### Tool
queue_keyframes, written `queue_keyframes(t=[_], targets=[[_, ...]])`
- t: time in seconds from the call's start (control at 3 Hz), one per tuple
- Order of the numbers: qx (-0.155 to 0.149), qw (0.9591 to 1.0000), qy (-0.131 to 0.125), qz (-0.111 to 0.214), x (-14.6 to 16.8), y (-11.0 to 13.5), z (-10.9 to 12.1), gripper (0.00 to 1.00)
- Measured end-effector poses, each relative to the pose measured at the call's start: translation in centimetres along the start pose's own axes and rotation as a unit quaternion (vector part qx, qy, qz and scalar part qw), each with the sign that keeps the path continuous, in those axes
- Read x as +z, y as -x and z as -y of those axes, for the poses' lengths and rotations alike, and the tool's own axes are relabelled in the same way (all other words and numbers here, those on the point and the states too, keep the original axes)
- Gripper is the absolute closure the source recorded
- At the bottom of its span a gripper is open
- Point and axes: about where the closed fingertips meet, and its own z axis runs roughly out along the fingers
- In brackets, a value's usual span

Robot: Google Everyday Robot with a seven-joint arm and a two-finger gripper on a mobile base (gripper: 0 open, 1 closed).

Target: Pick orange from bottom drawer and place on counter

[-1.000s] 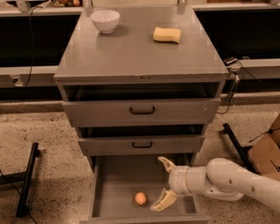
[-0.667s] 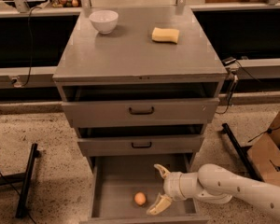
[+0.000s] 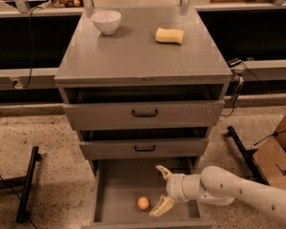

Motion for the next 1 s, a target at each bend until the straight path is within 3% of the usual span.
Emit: queue_keyframes(t=[0.33, 1.0], targets=[[-0.001, 1.0000, 0.008, 0.004, 2.1, -2.6, 1.7, 0.00], [0.029, 0.9995, 0.011, 0.002, 6.5, -10.8, 5.5, 0.00]])
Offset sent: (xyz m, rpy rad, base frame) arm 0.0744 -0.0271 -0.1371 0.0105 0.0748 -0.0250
